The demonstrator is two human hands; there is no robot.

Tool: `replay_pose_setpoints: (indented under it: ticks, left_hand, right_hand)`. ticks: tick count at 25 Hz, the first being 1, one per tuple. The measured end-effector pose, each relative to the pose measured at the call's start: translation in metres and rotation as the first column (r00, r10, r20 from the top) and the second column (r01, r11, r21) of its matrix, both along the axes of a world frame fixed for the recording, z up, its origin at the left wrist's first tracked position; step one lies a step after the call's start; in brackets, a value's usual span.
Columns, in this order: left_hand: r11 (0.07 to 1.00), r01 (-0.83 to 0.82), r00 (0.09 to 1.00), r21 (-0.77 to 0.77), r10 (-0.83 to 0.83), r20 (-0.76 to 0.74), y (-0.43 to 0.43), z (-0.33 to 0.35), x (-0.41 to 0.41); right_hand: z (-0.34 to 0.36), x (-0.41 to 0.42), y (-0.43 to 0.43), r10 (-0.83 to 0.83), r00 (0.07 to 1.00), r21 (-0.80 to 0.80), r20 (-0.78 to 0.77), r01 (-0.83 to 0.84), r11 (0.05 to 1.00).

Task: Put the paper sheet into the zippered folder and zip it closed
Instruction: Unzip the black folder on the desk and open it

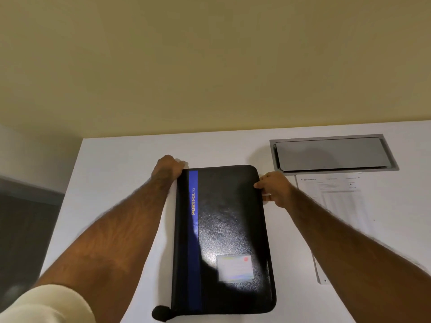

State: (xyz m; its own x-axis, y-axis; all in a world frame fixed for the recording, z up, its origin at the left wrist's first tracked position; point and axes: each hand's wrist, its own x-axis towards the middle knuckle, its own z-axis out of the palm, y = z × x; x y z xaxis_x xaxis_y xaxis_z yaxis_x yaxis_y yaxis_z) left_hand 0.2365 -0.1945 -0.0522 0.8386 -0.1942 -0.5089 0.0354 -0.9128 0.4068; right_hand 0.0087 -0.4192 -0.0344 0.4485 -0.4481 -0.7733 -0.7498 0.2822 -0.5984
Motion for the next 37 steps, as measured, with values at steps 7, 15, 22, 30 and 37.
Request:
replay_pose_setpoints:
  ticks: [7, 15, 22, 30, 37]
  left_hand:
    - [0.966, 0.075, 0.996, 0.247, -0.085, 0.029, -0.022, 0.003, 0.004]
    - [0.944, 0.162, 0.978, 0.288, -0.193, 0.084, -0.041, 0.006, 0.001]
    - [0.879, 0.287, 0.916, 0.381, -0.368, 0.158, -0.069, 0.009, -0.016]
    - [0.805, 0.302, 0.913, 0.511, -0.399, 0.089, -0.076, 0.005, -0.013]
    - [0.893, 0.379, 0.916, 0.244, -0.399, 0.037, -0.109, 0.007, -0.037]
  right_hand:
    - [-0.003, 0.004, -0.001, 0.051, 0.999, -0.036, -0.02, -0.051, 0.998]
    - [-0.003, 0.008, 0.0, 0.074, 0.997, -0.093, -0.016, -0.076, 0.993]
    - [-0.003, 0.001, -0.006, 0.115, 0.993, -0.17, -0.011, -0.115, 0.979]
    - [-0.015, 0.003, -0.006, 0.156, 0.988, -0.269, 0.004, -0.15, 0.951]
    - [-0.023, 0.003, -0.008, 0.166, 0.986, -0.293, 0.008, -0.157, 0.943]
